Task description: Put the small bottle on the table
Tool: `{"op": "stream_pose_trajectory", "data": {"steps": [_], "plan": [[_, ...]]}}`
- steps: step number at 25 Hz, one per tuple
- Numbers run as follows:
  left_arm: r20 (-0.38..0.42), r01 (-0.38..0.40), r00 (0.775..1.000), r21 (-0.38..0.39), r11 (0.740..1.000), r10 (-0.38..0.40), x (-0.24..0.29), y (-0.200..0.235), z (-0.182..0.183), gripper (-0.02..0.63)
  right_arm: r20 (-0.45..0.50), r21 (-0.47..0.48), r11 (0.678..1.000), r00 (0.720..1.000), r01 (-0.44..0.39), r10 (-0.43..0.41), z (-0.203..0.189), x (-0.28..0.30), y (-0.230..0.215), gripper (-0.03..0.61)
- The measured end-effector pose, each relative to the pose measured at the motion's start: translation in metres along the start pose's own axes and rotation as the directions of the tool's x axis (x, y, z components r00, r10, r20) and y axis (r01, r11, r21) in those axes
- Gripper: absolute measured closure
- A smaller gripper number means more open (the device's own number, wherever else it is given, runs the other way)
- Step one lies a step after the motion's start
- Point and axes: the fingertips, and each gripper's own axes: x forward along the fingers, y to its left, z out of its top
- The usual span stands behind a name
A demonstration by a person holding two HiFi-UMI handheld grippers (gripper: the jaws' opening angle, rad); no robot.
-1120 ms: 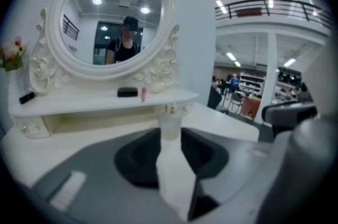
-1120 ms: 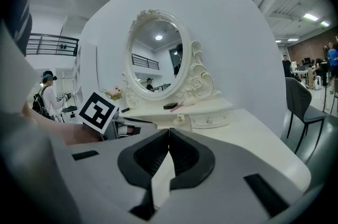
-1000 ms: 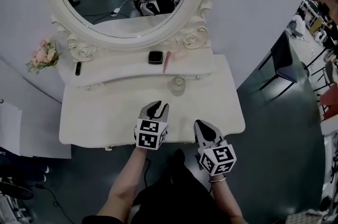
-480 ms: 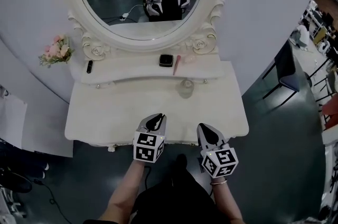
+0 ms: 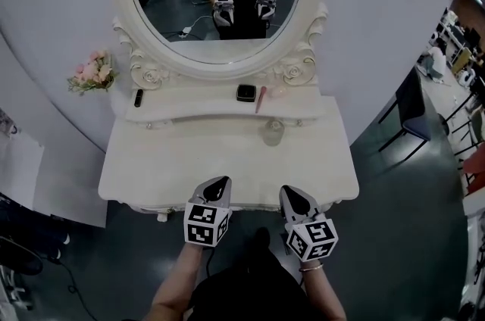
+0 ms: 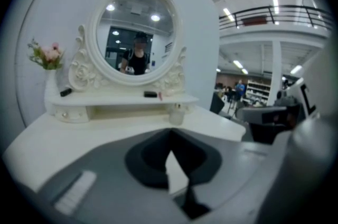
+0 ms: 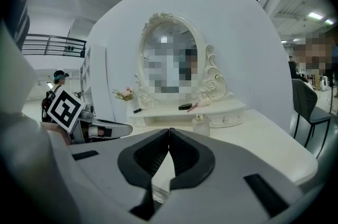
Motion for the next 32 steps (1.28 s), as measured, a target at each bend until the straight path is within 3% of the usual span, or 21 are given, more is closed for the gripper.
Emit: {"op": "stream_pose_trajectory", "data": {"steps": [15,32], "plan": [[0.024,0.022,0.999,0.008,1.000,-0.022,-0.024,-0.013,0.004,0.606,0.024,0.009,1.000,1.000,0.011,-0.011,-0.002,-0.019,0.006,0.574],[0.035,-0.013,0.999,-0.017,1.000,0.014,-0.030,-0.009,0.003,0.606,0.023,-0.015,1.000,1.000,-0.004,0.005,0.001,-0.021,0.005,0.575]]}}
